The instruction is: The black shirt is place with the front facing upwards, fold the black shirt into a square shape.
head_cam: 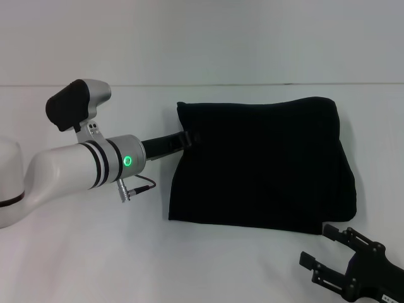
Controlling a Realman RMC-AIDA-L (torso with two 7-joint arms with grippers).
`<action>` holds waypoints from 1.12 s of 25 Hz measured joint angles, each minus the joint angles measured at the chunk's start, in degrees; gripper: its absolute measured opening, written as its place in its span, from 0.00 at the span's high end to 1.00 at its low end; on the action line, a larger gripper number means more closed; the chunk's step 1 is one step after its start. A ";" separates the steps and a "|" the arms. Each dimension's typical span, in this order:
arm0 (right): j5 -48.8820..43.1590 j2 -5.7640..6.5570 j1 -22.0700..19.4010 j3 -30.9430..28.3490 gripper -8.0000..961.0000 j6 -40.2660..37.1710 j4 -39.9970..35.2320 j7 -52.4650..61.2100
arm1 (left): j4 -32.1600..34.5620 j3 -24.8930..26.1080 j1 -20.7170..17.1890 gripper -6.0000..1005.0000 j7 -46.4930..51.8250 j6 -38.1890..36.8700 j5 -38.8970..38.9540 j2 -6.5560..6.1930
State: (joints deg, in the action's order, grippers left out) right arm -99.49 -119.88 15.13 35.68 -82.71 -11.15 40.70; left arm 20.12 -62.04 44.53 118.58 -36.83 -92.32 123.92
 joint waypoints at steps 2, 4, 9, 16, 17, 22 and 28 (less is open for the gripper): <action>0.00 0.00 0.00 0.00 0.13 0.00 -0.04 0.00 | -0.01 0.10 0.01 0.78 -0.22 0.03 0.10 0.00; 0.02 0.00 0.06 0.00 0.13 0.00 -0.08 0.00 | 0.03 0.20 -0.05 0.86 -0.25 0.25 0.17 0.00; 0.06 0.00 0.57 0.00 0.13 0.11 -0.05 0.00 | 0.11 0.39 -0.17 0.94 -0.52 0.80 0.32 -0.01; 0.16 -0.08 1.16 -0.04 0.13 0.37 -0.18 0.00 | 1.02 2.76 -1.94 0.95 -0.95 0.80 0.46 -0.79; 0.16 -0.09 1.25 -0.05 0.13 0.40 -0.19 0.00 | 1.39 3.34 -2.46 0.95 -0.96 0.79 0.46 -1.01; 0.25 -0.09 1.54 -0.09 0.13 0.60 -0.27 0.00 | 2.06 5.48 -3.85 0.94 -1.00 0.34 0.47 -1.57; 0.26 -0.09 2.12 -0.09 0.13 0.79 -0.24 0.00 | 2.58 5.72 -3.98 0.94 -1.79 0.18 0.47 -1.15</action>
State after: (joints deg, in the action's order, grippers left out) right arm -99.22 -119.97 17.25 35.59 -81.91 -11.39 40.69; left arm 22.70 -56.32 40.55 116.80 -36.65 -91.85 122.77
